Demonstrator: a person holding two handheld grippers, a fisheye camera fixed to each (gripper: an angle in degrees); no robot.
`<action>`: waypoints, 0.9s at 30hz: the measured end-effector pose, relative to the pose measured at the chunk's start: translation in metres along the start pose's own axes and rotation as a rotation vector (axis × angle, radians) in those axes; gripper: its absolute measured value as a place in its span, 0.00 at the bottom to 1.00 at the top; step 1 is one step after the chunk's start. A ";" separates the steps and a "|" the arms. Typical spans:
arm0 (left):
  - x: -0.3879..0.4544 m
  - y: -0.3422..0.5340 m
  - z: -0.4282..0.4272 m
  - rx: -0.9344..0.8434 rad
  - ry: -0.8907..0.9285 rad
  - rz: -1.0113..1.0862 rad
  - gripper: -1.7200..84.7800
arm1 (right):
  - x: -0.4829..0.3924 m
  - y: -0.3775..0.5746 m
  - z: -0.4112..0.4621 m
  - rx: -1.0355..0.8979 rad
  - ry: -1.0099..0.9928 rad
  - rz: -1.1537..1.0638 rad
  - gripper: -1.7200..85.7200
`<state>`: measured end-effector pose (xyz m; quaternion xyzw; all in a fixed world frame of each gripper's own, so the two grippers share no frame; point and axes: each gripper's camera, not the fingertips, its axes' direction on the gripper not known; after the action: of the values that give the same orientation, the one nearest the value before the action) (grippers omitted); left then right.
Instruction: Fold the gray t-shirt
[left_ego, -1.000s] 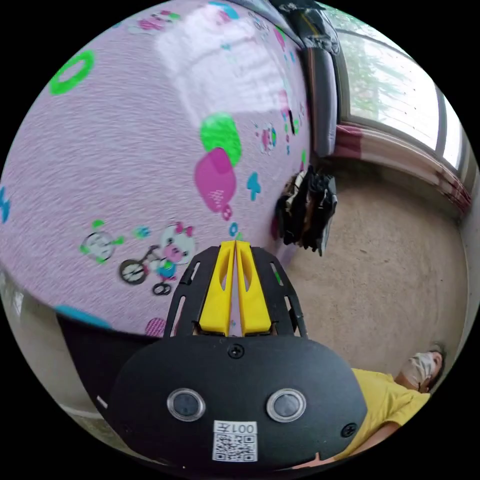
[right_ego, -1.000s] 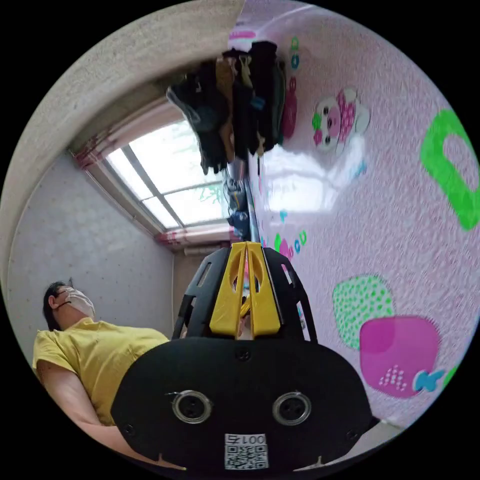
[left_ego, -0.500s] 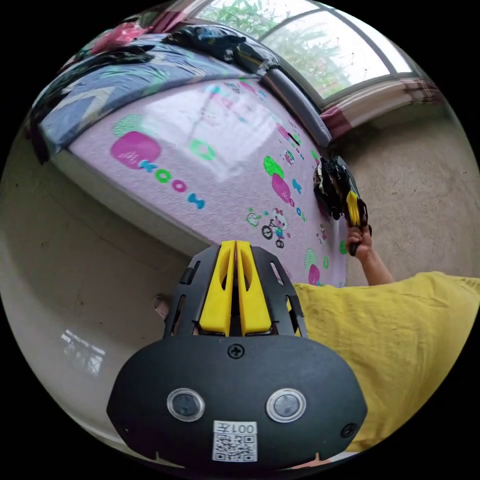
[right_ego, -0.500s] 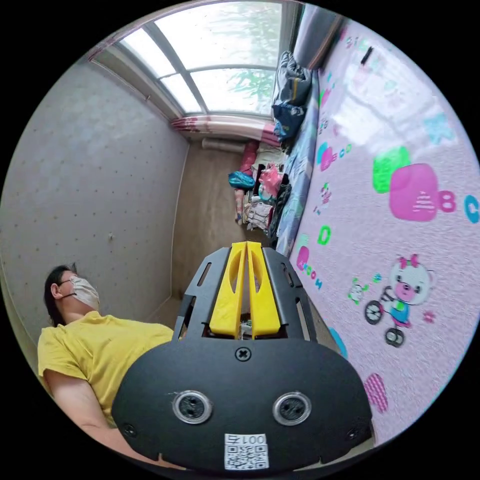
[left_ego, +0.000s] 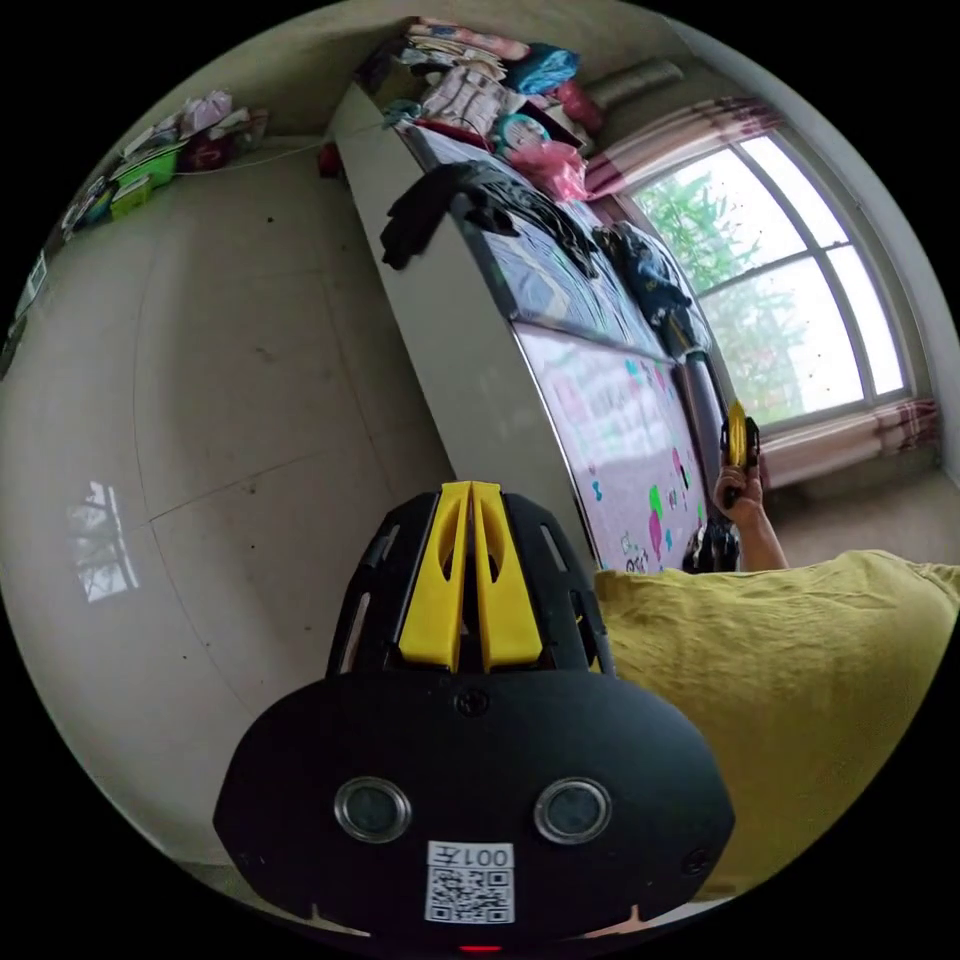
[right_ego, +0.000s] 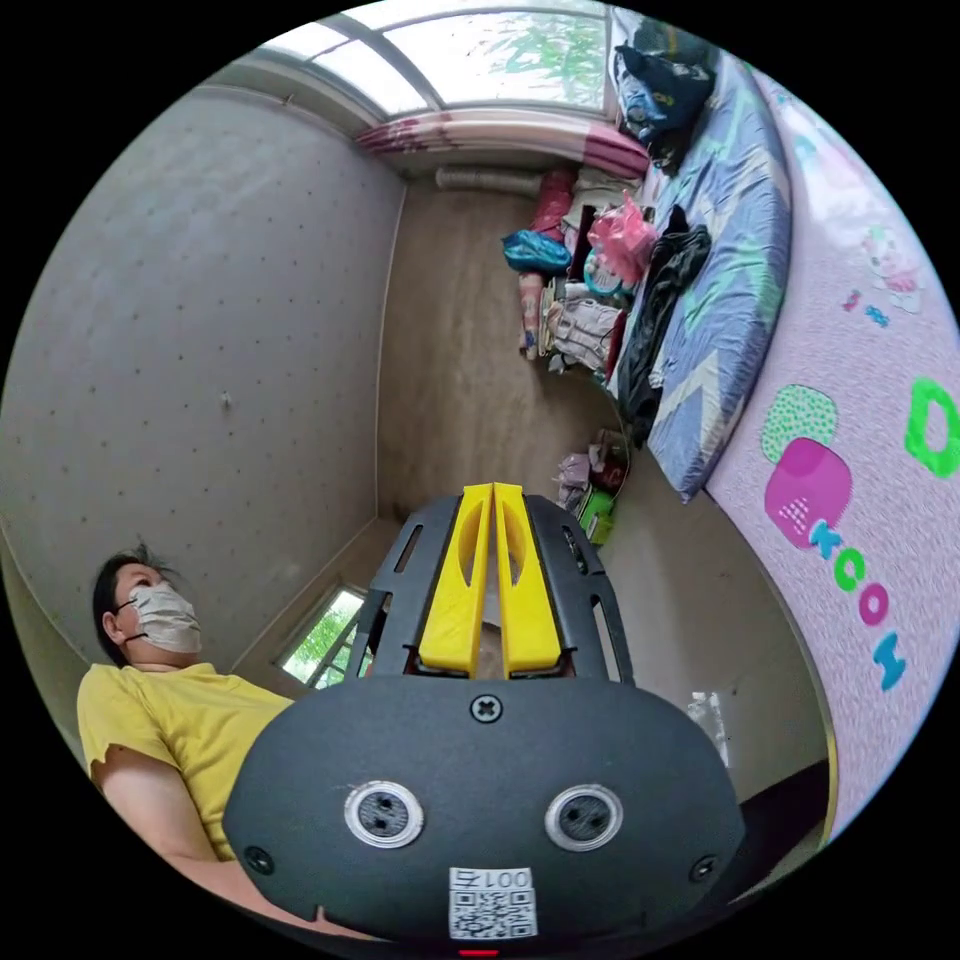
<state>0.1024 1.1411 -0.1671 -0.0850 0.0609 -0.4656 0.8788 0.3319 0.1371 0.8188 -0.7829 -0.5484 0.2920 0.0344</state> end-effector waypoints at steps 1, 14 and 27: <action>-0.002 -0.003 -0.017 0.010 0.008 -0.010 0.00 | 0.007 -0.003 0.006 -0.008 0.004 -0.006 0.03; 0.056 -0.132 -0.207 0.079 0.174 0.038 0.00 | 0.188 -0.127 0.121 -0.065 0.196 -0.069 0.02; 0.079 -0.235 -0.390 0.009 0.156 0.106 0.00 | 0.337 -0.209 0.274 -0.001 0.351 -0.097 0.03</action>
<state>-0.1157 0.9101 -0.5026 -0.0412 0.1313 -0.4239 0.8952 0.0980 0.4433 0.5292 -0.7945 -0.5711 0.1487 0.1429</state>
